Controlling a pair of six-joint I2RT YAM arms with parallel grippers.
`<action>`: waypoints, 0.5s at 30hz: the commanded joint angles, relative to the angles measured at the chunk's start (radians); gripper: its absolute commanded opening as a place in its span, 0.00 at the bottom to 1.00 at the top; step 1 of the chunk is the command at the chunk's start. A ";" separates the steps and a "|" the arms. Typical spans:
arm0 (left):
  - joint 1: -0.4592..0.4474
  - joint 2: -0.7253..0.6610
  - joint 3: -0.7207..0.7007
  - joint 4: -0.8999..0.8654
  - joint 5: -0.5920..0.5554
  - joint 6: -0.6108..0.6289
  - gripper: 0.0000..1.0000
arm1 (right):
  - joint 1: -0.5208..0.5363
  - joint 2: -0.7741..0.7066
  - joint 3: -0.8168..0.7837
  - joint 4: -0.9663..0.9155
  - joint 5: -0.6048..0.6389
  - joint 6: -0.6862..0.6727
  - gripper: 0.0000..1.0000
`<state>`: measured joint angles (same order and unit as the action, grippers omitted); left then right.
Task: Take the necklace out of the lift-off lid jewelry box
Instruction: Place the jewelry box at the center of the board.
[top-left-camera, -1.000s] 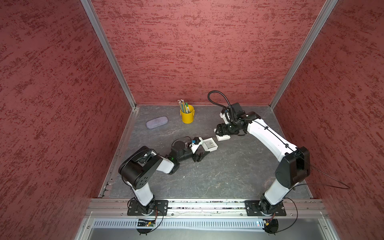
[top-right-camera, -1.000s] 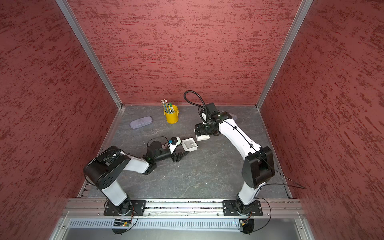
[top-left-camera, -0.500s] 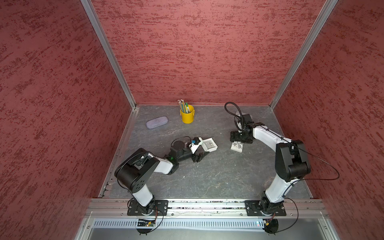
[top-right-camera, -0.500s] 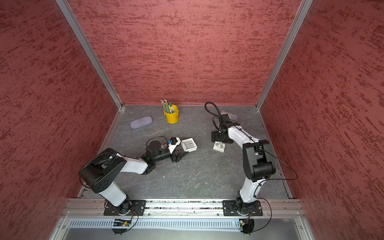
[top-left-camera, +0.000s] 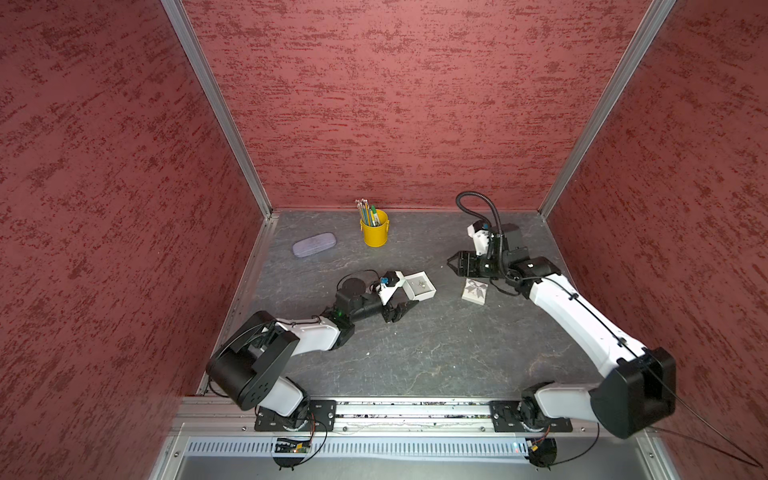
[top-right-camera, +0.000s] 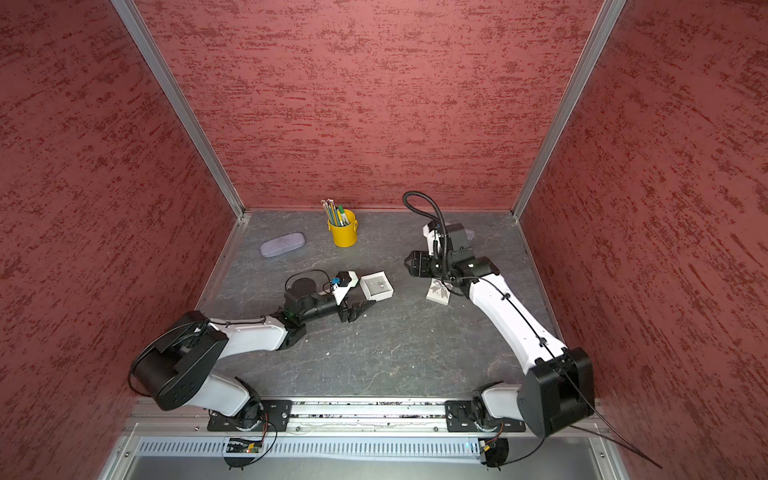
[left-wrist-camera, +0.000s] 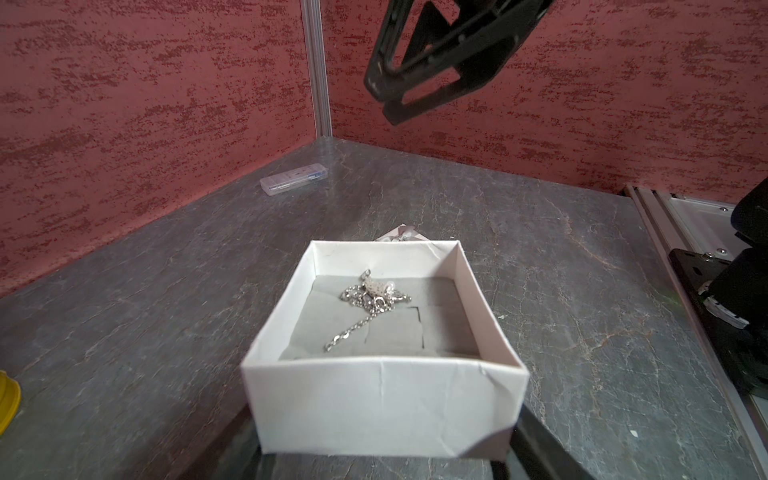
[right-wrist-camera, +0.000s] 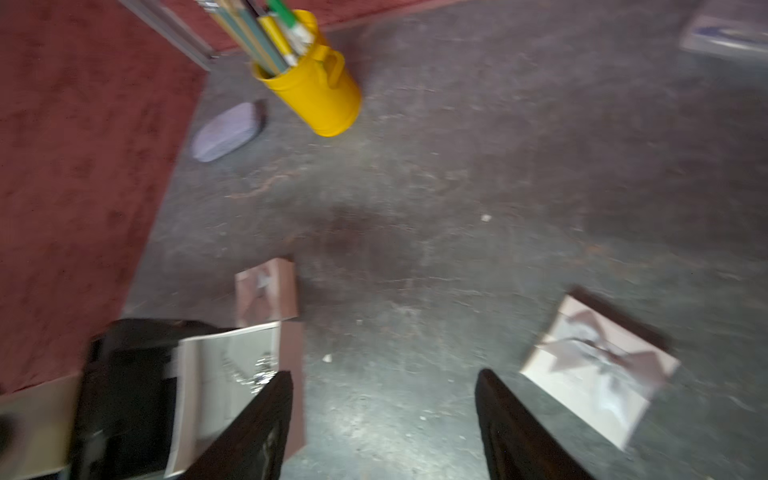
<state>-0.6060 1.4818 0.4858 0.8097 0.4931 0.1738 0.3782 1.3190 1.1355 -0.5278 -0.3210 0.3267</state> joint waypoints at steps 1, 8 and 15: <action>-0.006 -0.053 0.022 -0.075 0.001 0.031 0.54 | 0.074 0.016 -0.025 0.026 -0.081 0.064 0.70; -0.029 -0.132 0.018 -0.180 -0.028 0.060 0.55 | 0.155 0.079 -0.010 0.013 -0.085 0.087 0.54; -0.080 -0.179 0.007 -0.228 -0.102 0.067 0.55 | 0.163 0.118 0.031 -0.036 -0.077 0.051 0.27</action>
<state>-0.6678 1.3235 0.4862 0.6201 0.4343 0.2214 0.5350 1.4223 1.1255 -0.5377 -0.3897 0.3897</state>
